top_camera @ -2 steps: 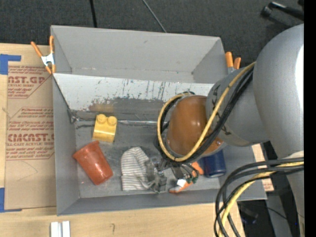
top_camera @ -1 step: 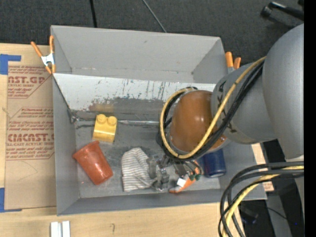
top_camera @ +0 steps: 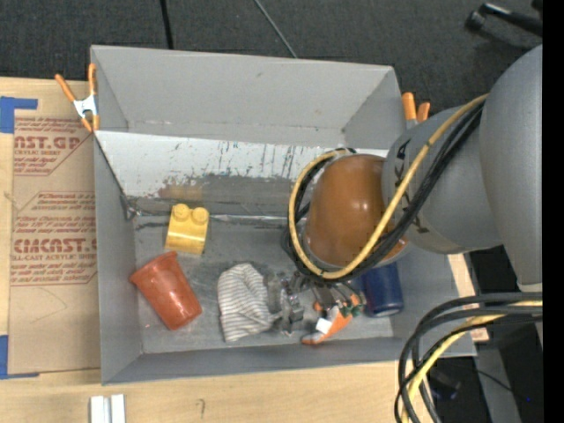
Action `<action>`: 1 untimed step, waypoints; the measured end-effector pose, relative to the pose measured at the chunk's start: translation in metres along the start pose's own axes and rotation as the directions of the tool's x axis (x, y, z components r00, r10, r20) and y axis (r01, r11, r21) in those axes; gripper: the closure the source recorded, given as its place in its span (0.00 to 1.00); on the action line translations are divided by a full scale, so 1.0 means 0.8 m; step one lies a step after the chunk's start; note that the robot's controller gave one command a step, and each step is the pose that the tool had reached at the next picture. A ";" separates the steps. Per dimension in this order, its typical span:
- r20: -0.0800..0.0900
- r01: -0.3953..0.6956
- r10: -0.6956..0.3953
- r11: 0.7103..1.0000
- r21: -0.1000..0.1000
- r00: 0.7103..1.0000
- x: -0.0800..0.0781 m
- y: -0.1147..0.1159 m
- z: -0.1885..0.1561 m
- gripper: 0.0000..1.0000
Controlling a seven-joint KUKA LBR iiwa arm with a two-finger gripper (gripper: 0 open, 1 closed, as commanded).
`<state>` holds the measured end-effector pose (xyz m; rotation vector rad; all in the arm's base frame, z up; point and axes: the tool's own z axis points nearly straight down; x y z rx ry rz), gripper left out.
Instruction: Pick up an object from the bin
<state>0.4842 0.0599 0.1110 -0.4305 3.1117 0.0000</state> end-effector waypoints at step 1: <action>-0.004 0.000 0.000 1.000 -0.001 1.000 0.002 0.000 -0.017 1.00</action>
Offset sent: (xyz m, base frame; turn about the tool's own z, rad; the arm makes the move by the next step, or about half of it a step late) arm -0.0001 0.0000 0.0132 0.0000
